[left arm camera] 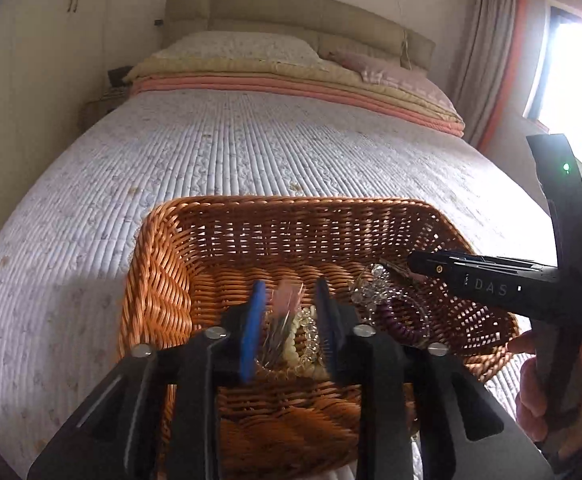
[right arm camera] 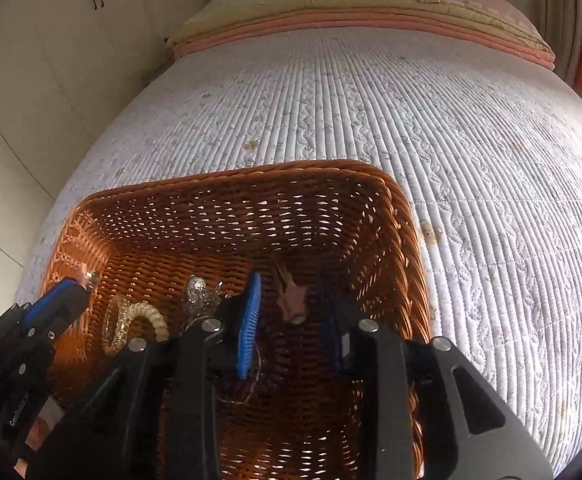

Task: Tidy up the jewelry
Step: 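Carry both star clips into the wicker basket and open both tools, then grasp the clear blue hair clip with the left tool while the right tool grasps the black claw clip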

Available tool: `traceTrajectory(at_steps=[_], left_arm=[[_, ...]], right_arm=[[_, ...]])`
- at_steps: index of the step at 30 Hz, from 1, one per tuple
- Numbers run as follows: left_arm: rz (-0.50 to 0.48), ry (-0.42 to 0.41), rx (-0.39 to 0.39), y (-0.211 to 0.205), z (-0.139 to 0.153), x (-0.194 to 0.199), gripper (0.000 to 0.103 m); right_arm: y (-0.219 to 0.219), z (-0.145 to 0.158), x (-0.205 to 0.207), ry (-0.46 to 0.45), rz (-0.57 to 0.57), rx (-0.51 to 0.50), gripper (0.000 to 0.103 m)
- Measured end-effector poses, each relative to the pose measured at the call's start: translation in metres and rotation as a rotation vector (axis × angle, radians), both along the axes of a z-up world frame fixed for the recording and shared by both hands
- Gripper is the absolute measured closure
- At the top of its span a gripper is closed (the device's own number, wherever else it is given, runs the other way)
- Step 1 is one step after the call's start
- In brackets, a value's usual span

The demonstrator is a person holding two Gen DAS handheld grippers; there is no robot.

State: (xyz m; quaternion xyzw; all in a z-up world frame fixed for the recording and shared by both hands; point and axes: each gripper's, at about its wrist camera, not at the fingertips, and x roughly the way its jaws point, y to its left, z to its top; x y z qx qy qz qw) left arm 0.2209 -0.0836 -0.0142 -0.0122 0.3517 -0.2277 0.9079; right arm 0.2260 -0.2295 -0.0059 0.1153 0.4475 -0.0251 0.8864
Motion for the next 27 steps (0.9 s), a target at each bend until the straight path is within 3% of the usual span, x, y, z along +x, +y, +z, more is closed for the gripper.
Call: traceTrajectory(at_steps=[1,6,12,15,21,27], left_arm=[[-0.004,-0.012,-0.014,0.003,0.005,-0.005,0.071],[-0.007,-0.063,-0.040,0.014,0.030,-0.039,0.071],[-0.011,-0.117,-0.077,0.042,0.062,-0.108,0.066],[-0.014,-0.113,-0.095,0.056,0.064,-0.143,0.065],[-0.003,-0.063,-0.086,0.073,0.039,-0.191,0.065],[-0.023,0.055,-0.078,0.075,-0.013,-0.205,0.065]], right_arm=[[0.001,0.004,-0.005,-0.016,0.004,-0.003,0.057],[0.007,0.033,-0.042,-0.076,0.037,0.017,0.057],[0.019,0.071,-0.121,-0.153,0.093,0.031,0.057],[0.032,0.073,-0.158,-0.171,0.110,0.015,0.057],[0.038,0.056,-0.218,-0.150,0.103,0.006,0.057],[0.044,0.016,-0.246,-0.070,0.084,0.039,0.057]])
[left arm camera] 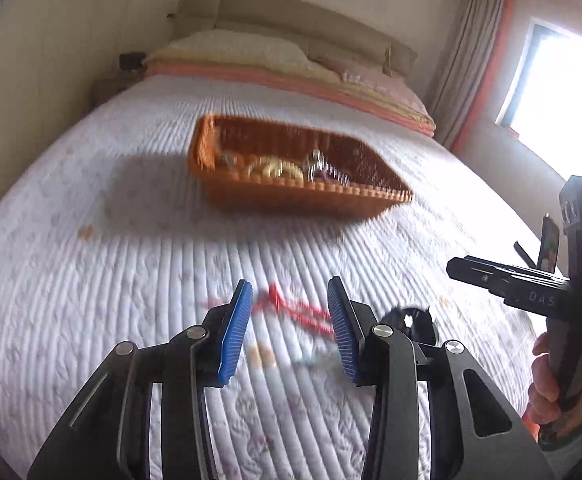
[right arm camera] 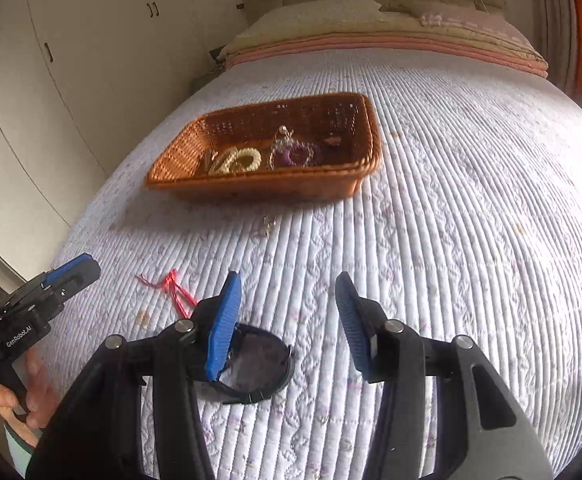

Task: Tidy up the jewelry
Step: 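Grasp the clear blue hair clip with the left tool while the right tool grasps the black claw clip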

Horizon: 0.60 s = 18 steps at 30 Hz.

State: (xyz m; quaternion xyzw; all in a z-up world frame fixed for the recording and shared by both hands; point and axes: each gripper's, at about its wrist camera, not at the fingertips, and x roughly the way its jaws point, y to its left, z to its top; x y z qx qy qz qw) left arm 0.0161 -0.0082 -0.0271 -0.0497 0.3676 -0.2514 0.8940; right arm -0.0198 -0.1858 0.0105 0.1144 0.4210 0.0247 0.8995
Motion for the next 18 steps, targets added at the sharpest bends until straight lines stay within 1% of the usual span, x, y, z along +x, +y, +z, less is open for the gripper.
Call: traceTrajectory(at_steps=[6,8,10,12,14,15,16,17,18], left_arm=[[-0.077,0.074,0.033,-0.017,-0.037,0.000,0.065],[-0.088,0.088,0.035,-0.021,-0.043,0.002,0.065],[-0.099,0.097,0.036,-0.024,-0.046,0.004,0.065],[-0.109,0.105,0.044,-0.029,-0.049,0.006,0.065],[-0.122,0.105,0.054,-0.034,-0.050,0.007,0.065],[-0.129,0.103,0.059,-0.036,-0.050,0.006,0.065],[-0.139,0.101,0.063,-0.038,-0.050,0.004,0.065],[-0.150,0.099,0.066,-0.040,-0.050,0.003,0.065],[-0.164,0.100,0.067,-0.043,-0.050,0.001,0.065]], right_arm=[[0.008,-0.035,-0.005,0.081,-0.019,-0.010,0.058],[0.010,-0.045,-0.001,0.109,-0.023,-0.016,0.058],[0.011,-0.052,0.000,0.128,-0.022,-0.003,0.061],[0.012,-0.055,-0.001,0.133,-0.022,-0.006,0.061],[0.015,-0.055,0.001,0.132,-0.013,-0.013,0.067],[0.017,-0.055,0.002,0.136,-0.005,-0.006,0.073],[0.018,-0.056,0.002,0.136,-0.002,-0.003,0.085],[0.019,-0.056,0.003,0.137,0.001,0.000,0.088],[0.018,-0.056,0.002,0.134,-0.003,0.002,0.089]])
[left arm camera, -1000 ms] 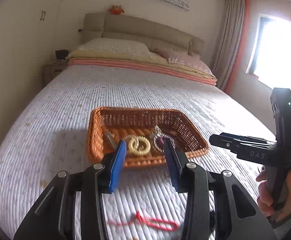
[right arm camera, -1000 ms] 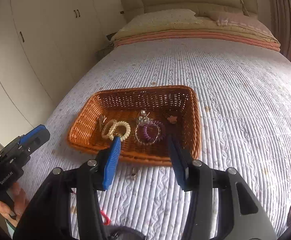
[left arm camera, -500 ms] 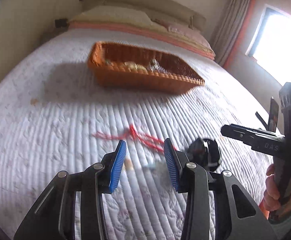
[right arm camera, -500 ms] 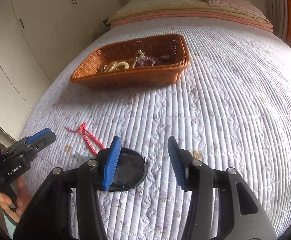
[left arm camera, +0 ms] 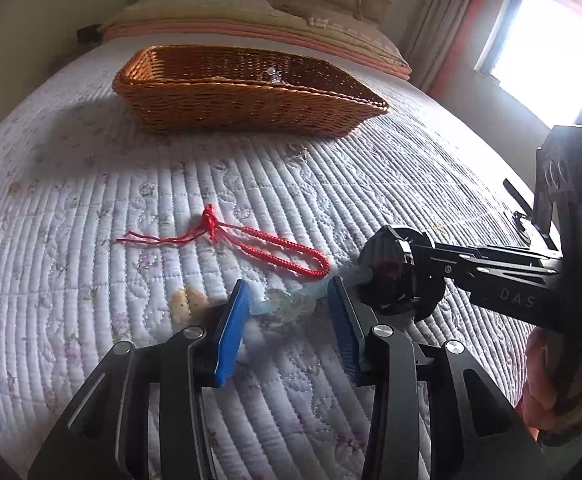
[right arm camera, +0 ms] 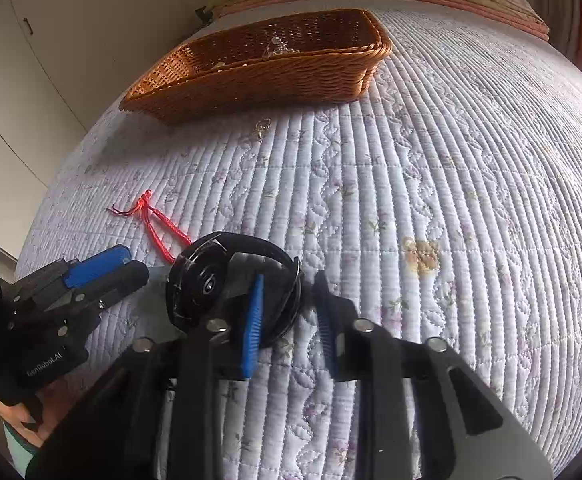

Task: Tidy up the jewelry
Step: 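Grasp the clear blue hair clip with the left tool while the right tool grasps the black claw clip, then lower both clips into the wicker basket and open both tools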

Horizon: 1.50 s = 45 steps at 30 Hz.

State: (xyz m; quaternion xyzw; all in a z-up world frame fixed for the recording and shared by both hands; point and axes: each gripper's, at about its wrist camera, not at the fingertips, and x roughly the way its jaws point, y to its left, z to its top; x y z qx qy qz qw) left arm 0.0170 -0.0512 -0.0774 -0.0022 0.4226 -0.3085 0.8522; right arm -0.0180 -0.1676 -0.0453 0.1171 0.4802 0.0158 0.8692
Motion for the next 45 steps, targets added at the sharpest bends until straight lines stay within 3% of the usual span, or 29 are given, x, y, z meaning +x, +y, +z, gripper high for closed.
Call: traceTrajectory(at_steps=[11,16,24,28,31,33,35,45], left_arm=[[-0.132,0.049,-0.056,-0.007,-0.003,-0.038,0.070],[-0.085,-0.015,0.028,-0.019,0.002,-0.038,0.069],[-0.088,-0.030,0.101,-0.052,-0.005,-0.029,0.069],[-0.074,-0.048,0.096,-0.052,-0.007,-0.032,0.068],[-0.037,-0.065,0.108,-0.051,-0.007,-0.032,0.084],[-0.026,-0.071,0.100,-0.047,-0.006,-0.031,0.098],[-0.029,-0.079,0.071,-0.046,-0.003,-0.032,0.098],[0.003,-0.113,-0.040,-0.024,0.012,-0.037,0.098]], right_arm=[[-0.023,0.017,-0.011,-0.045,-0.076,-0.046,0.095],[-0.023,0.012,-0.012,-0.021,-0.058,-0.025,0.095],[-0.015,-0.001,-0.007,0.022,-0.040,-0.066,0.091],[-0.013,-0.003,-0.004,0.013,-0.027,-0.078,0.091],[-0.013,-0.003,-0.006,-0.005,-0.024,-0.085,0.092],[-0.012,-0.002,-0.012,-0.035,-0.034,-0.090,0.093],[-0.011,0.000,-0.018,-0.058,-0.046,-0.099,0.094],[-0.021,0.012,-0.029,-0.167,-0.053,0.040,0.095]])
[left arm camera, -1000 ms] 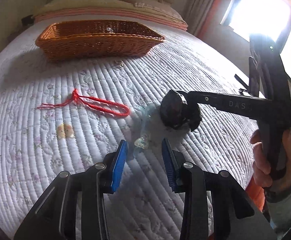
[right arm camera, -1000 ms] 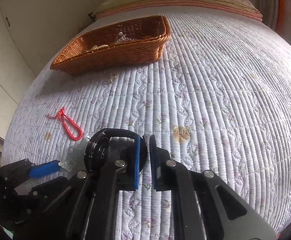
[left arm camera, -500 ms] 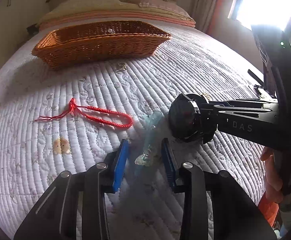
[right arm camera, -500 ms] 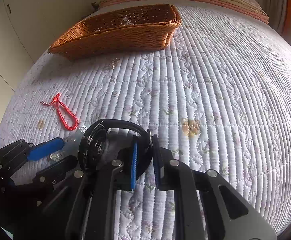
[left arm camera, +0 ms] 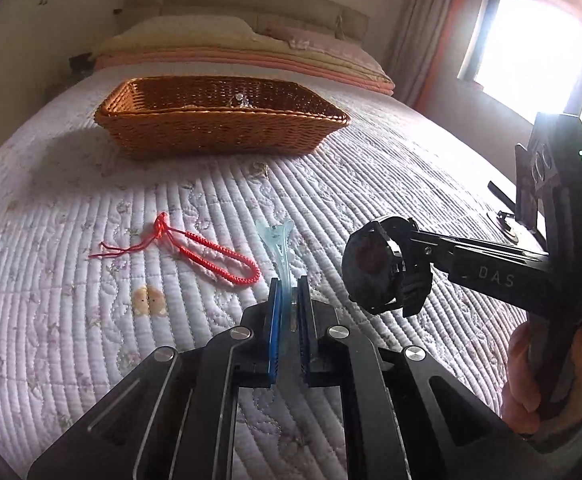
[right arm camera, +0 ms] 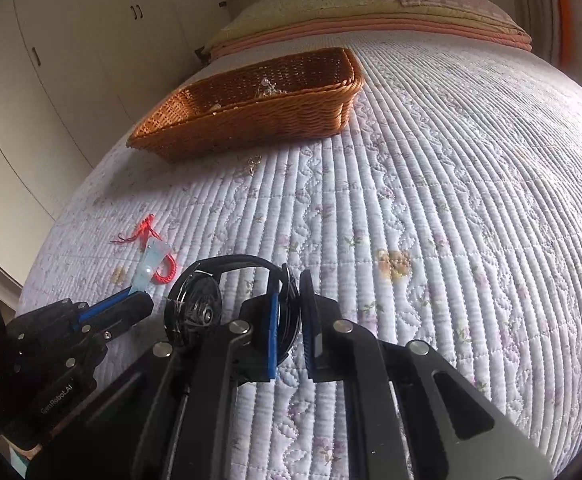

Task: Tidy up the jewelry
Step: 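Lower both clips into the wicker basket and open both tools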

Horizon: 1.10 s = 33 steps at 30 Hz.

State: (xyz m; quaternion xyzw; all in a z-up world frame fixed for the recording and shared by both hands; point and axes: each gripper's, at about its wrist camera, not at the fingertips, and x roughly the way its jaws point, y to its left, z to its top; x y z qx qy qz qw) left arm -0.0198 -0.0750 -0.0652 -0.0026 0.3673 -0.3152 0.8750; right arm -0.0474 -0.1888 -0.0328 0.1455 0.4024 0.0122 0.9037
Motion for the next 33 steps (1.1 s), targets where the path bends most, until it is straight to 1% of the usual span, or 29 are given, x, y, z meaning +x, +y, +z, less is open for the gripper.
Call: traceTrajectory(at_steps=[6,12,17,21,24,26,29,31,33], left_arm=[[0.004,-0.028,-0.043,0.007,0.014,0.002,0.098],[0.025,-0.086,-0.084,0.014,0.046,0.022,0.098],[0.056,-0.131,-0.111,0.019,0.080,0.066,0.097],[0.077,-0.159,-0.111,0.016,0.099,0.107,0.097],[0.093,-0.164,-0.108,0.012,0.105,0.142,0.097],[0.098,-0.154,-0.108,0.010,0.104,0.162,0.097],[0.101,-0.122,-0.098,0.004,0.093,0.191,0.097],[0.105,-0.087,-0.084,-0.002,0.081,0.209,0.097],[0.113,-0.071,-0.063,-0.005,0.070,0.218,0.097]], right_arm=[[-0.005,0.021,-0.001,-0.062,-0.008,0.022,0.095],[-0.011,0.061,0.013,-0.148,-0.008,0.030,0.095],[-0.018,0.096,0.053,-0.205,-0.006,0.019,0.095],[-0.028,0.112,0.097,-0.216,-0.012,0.047,0.095],[-0.033,0.117,0.134,-0.216,-0.035,0.022,0.094],[-0.039,0.115,0.159,-0.193,-0.035,0.027,0.094],[-0.047,0.101,0.199,-0.133,-0.031,0.075,0.094],[-0.048,0.090,0.223,-0.088,-0.040,0.070,0.094],[-0.048,0.075,0.245,-0.038,-0.042,0.063,0.094]])
